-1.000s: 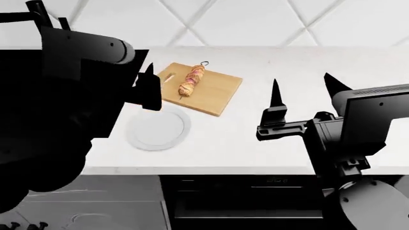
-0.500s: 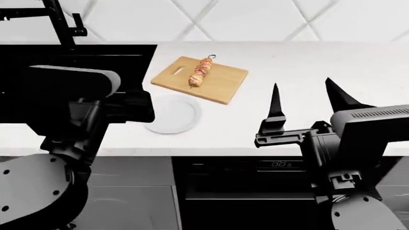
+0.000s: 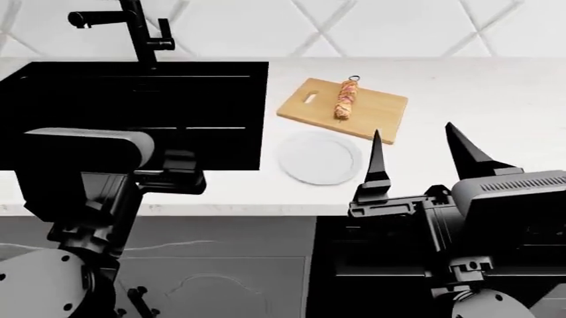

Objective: Pick the skewer from the plate and place it on the cutting board. Then pick the condiment bottle from the cabinet and place it next to the cutting board.

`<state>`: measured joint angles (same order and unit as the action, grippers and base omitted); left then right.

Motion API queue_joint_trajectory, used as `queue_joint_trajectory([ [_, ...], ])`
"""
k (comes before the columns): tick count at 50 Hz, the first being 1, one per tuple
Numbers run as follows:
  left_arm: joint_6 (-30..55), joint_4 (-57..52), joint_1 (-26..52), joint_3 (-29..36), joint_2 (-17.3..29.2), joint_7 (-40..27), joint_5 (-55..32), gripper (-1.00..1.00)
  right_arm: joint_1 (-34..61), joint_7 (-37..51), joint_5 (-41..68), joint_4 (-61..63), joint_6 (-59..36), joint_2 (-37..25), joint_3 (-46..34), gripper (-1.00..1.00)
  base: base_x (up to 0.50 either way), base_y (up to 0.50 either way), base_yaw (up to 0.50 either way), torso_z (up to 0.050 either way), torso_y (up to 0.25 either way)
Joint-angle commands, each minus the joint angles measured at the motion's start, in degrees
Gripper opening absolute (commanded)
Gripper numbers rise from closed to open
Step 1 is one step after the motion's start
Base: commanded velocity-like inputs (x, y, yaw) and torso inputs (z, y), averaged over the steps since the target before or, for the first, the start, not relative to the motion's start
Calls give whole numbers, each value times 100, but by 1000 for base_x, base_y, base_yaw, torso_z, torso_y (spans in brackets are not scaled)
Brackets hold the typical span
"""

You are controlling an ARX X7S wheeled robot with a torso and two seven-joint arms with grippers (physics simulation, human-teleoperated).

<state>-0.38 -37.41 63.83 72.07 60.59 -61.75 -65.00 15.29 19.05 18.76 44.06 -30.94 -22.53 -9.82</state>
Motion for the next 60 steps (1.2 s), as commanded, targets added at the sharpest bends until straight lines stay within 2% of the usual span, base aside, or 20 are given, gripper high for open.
queue_joint_trajectory([
  [1, -59, -73, -93, 3, 33, -32, 39, 100, -130, -12, 38, -38, 193, 16, 21, 100, 0, 500, 0, 0, 0],
  [55, -86, -114, -260, -17, -26, -39, 91, 100, -259, -30, 170, -195, 526, -4, 4, 100, 0, 500, 0, 0, 0],
  [60, -53, -120, -239, -21, -48, -34, 74, 100, -248, -35, 171, -215, 538, -10, -13, 100, 0, 44, 0, 0, 0],
])
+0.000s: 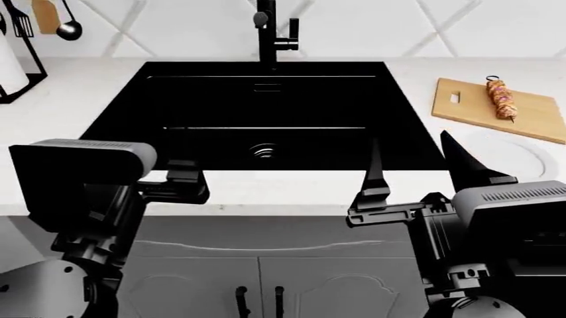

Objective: Pick the skewer from the plate and place it on the cutting board. Then pick the condiment bottle from the cabinet and place it next to the cutting board.

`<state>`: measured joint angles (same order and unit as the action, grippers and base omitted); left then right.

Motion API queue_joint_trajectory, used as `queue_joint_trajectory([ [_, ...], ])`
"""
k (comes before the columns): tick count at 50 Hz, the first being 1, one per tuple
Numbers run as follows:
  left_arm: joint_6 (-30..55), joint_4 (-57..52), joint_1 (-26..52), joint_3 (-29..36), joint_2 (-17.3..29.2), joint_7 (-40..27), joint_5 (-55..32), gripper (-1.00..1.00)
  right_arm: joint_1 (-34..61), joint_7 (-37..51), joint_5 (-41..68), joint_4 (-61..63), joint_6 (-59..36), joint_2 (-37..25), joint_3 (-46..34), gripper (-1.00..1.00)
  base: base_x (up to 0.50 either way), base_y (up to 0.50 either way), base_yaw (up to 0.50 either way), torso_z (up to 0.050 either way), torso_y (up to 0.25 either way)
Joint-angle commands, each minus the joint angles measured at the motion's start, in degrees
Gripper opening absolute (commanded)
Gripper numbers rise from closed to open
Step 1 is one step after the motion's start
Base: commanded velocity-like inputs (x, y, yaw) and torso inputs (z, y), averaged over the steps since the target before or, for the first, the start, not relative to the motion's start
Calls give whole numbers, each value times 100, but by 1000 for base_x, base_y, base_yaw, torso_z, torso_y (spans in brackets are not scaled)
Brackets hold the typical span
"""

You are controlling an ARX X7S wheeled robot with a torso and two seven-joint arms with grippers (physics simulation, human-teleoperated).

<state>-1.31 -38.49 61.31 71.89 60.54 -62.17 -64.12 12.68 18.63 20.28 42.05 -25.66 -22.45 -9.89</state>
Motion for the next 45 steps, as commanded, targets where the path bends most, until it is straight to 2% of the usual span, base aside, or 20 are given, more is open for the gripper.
queue_joint_trajectory([
  [1, 43, -11, 14, -3, -45, 11, -17, 100, 11, 4, 19, -23, 22, -18, -6, 100, 0, 0, 0, 0, 0],
  [10, 56, -8, 11, -14, -55, 14, -17, 100, 3, 6, -18, -85, 62, -37, -42, 100, 0, 29, 0, 0, 0],
  [19, 43, 22, -26, -15, -72, 25, 5, 100, 18, 37, -10, -52, 18, -48, -70, 100, 0, 445, 0, 0, 0],
  [45, 59, 6, -57, -47, -69, -1, 6, 100, 42, 69, 69, 17, -2, -88, -90, 100, 0, 52, 0, 0, 0],
])
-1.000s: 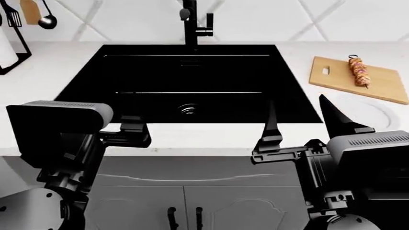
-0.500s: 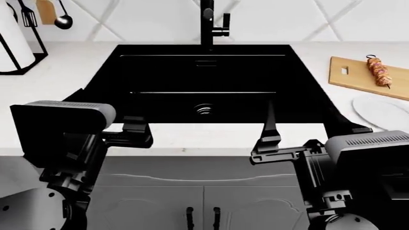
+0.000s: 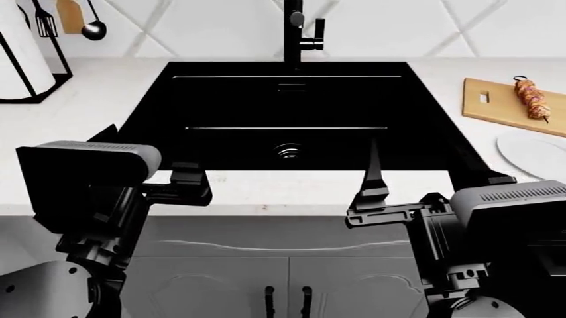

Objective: Pick the skewer from the plate and place it on the cutting board. Then pick the condiment bottle from the cabinet and place it next to the cutting board.

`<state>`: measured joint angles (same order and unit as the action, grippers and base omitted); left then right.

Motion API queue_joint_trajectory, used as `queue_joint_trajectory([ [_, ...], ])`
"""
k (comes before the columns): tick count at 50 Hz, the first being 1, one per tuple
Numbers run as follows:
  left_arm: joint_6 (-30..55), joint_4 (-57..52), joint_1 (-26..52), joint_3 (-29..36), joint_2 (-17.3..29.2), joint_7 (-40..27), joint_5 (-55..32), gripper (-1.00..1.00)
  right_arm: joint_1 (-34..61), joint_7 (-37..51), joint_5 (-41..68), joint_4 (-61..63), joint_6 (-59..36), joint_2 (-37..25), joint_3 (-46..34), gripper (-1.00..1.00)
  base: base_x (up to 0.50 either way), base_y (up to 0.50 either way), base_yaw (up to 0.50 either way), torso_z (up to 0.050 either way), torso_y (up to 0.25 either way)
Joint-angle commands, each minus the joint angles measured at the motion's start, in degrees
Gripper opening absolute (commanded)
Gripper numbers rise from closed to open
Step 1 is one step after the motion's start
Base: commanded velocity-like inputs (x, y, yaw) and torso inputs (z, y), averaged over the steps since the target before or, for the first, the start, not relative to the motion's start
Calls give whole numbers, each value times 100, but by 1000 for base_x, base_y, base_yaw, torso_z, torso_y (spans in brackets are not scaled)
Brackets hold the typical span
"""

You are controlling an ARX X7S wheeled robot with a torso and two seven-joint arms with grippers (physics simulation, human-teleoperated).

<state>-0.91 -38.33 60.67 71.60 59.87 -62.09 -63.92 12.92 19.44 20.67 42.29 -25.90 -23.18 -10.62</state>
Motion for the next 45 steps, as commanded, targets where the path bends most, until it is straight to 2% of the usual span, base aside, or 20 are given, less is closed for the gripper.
queue_joint_trajectory([
  [1, 23, -10, 14, -24, -1, -9, -19, 100, 19, -16, 32, -11, 28, -15, -20, 100, 0, 0, 0, 0, 0],
  [12, 97, -5, 91, -60, -31, 2, -73, 100, 136, -20, 81, 35, -31, -46, -32, 100, 0, 0, 0, 0, 0],
  [22, 933, 260, 1090, -267, -300, 198, -455, 100, 1458, -3, 818, 264, -1318, -160, 112, 100, 31, 0, 0, 0, 0],
  [29, 988, 409, 1319, -398, -331, 353, -664, 100, 1889, -52, 1020, 181, -1535, -105, 98, 100, 319, 0, 0, 0, 0],
  [45, 1000, 358, 1331, -435, -301, 380, -716, 100, 1988, 17, 1134, 291, -1676, -126, 84, 100, 406, 0, 0, 0, 0],
])
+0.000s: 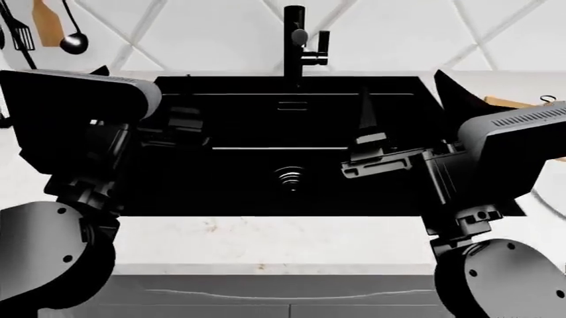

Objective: Pick the skewer from the plate and place it on the cutting board. Then pick the condiment bottle from the cabinet and place it next to the cutting board.

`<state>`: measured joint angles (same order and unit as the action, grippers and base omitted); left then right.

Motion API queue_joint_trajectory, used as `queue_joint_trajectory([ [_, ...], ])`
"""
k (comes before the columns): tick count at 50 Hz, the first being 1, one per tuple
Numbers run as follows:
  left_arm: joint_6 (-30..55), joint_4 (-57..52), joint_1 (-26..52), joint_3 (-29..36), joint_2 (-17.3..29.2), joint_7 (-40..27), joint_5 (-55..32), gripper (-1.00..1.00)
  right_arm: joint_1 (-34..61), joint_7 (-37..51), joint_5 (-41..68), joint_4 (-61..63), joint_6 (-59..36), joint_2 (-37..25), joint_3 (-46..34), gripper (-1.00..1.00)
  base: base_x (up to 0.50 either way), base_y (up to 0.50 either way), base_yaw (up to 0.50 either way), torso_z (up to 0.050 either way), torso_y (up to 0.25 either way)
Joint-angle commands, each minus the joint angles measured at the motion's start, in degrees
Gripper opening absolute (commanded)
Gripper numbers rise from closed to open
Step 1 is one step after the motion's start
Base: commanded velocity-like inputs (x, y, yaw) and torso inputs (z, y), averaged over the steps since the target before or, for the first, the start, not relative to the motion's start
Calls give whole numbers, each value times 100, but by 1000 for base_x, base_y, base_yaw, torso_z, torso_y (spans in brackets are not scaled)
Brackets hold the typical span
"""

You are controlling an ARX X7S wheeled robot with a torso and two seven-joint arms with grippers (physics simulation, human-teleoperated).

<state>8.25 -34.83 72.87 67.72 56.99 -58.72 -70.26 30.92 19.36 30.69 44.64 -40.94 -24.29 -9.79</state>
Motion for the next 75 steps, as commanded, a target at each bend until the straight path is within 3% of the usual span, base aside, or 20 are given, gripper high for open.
queue_joint_trajectory([
  [1, 85, 8, 113, -50, -15, 43, -85, 100, 196, 30, 141, 66, -181, -16, 4, 100, 410, 0, 0, 0, 0],
  [18, 93, 2, 74, -54, -55, 29, -81, 100, 139, 57, 141, 88, -140, -63, -21, 100, 389, 0, 0, 0, 1],
  [75, 208, -90, 91, -123, -30, 4, -103, 100, 56, 132, 147, 79, 27, -180, -47, 100, 130, 29, 0, 0, 0],
])
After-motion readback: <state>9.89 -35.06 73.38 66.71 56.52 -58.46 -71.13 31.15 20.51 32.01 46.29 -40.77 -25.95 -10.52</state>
